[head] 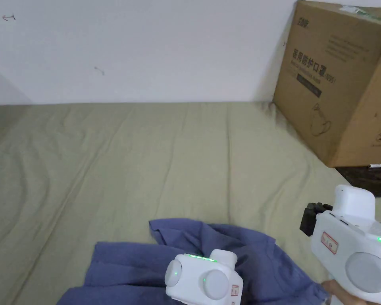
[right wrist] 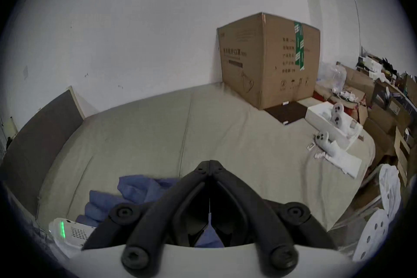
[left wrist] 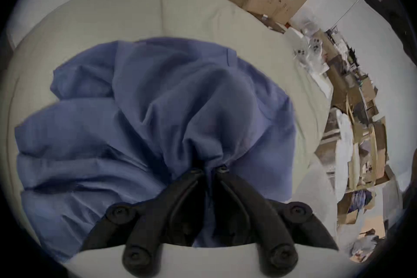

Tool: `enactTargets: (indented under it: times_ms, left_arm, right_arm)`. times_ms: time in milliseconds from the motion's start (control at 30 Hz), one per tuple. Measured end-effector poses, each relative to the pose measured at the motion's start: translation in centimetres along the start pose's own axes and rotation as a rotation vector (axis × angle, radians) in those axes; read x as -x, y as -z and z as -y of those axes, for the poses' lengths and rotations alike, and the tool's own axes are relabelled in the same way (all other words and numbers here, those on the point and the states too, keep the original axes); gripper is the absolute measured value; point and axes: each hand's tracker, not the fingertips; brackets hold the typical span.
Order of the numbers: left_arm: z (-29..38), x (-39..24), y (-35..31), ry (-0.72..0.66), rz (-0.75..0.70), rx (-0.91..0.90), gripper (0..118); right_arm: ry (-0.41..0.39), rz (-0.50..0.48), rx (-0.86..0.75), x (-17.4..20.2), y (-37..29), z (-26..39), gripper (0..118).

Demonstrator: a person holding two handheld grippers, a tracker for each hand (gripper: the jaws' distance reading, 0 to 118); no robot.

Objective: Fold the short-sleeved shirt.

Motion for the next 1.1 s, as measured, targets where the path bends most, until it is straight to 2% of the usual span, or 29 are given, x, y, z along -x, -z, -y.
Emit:
enactTargets:
  times_ms: [67,100,133,167,200,233,267,400,433,467,533,567,700,800,900,933,967,1033,1067,1100]
  left_arm:
    - [-0.2,0.4,-0.3,-0.034,0.019,-0.010,8]
    - [-0.5,0.5,-0.5,-0.045,0.017,-0.008,18]
    - [-0.8,0.5,-0.9,-0.052,0.014,-0.003,36]
    - [-0.9,0.7,-1.3,-0.055,0.021,0.001,69]
    - [-1.0,0.9,-1.8,-0.064,0.044,-0.002,96]
    - [-1.0,0.9,-2.5,-0.063,0.048,-0.011,111]
    - [-1.0,0.8,-3.7,-0.061,0.045,-0.038,112]
    - [-1.5,1.6,-8.7,-0.043,0.016,-0.173,108]
    - [-1.2,2.0,-9.8,-0.042,0.005,-0.208,101]
    - [-0.8,2.7,-11.2,-0.058,-0.003,-0.258,78]
    - [0.4,4.1,-13.2,-0.096,-0.045,-0.310,11]
    - [1.2,5.2,-13.7,-0.125,-0.079,-0.311,0]
    - [5.9,8.9,-13.5,-0.230,-0.232,-0.324,0]
    - [8.6,11.4,-13.3,-0.319,-0.224,-0.256,0]
    - [10.2,13.5,-14.8,-0.348,-0.310,-0.310,0]
    - [10.6,14.0,-15.5,-0.360,-0.332,-0.332,4]
    - [11.0,14.9,-16.4,-0.370,-0.351,-0.345,27]
    - [11.8,16.7,-17.4,-0.414,-0.387,-0.336,87]
    - [12.3,17.3,-17.8,-0.443,-0.406,-0.326,111]
    - [13.1,18.2,-18.1,-0.463,-0.415,-0.339,112]
  right_arm:
    - [-0.005,-0.008,0.014,0.4,0.4,0.4,0]
    - [-0.012,-0.009,0.021,0.6,0.5,0.5,0]
    - [-0.018,-0.013,0.027,0.8,0.6,0.6,0]
    - [-0.025,-0.019,0.031,1.0,0.7,0.6,0]
    - [-0.032,-0.026,0.034,1.2,0.7,0.6,0]
    - [-0.039,-0.031,0.035,1.5,0.7,0.6,0]
    - [-0.046,-0.035,0.035,1.8,0.7,0.6,0]
    - [-0.066,-0.067,0.044,3.1,1.0,0.6,0]
    - [-0.068,-0.078,0.047,3.4,1.0,0.7,0]
    - [-0.075,-0.091,0.049,3.9,1.0,0.8,0]
    - [-0.098,-0.111,0.056,4.8,1.0,1.2,0]
    - [-0.113,-0.123,0.061,5.3,1.1,1.5,0]
    - [-0.135,-0.157,0.101,6.9,1.8,2.9,0]
    - [-0.142,-0.171,0.131,7.9,2.6,3.5,0]
    - [-0.156,-0.185,0.140,8.5,2.8,3.5,0]
    - [-0.160,-0.187,0.137,8.6,2.7,3.4,0]
    - [-0.166,-0.191,0.134,8.6,2.7,3.2,0]
    - [-0.174,-0.191,0.135,8.8,2.8,3.0,0]
    - [-0.177,-0.189,0.135,8.8,2.9,3.0,0]
    - [-0.178,-0.187,0.138,8.7,2.9,3.0,0]
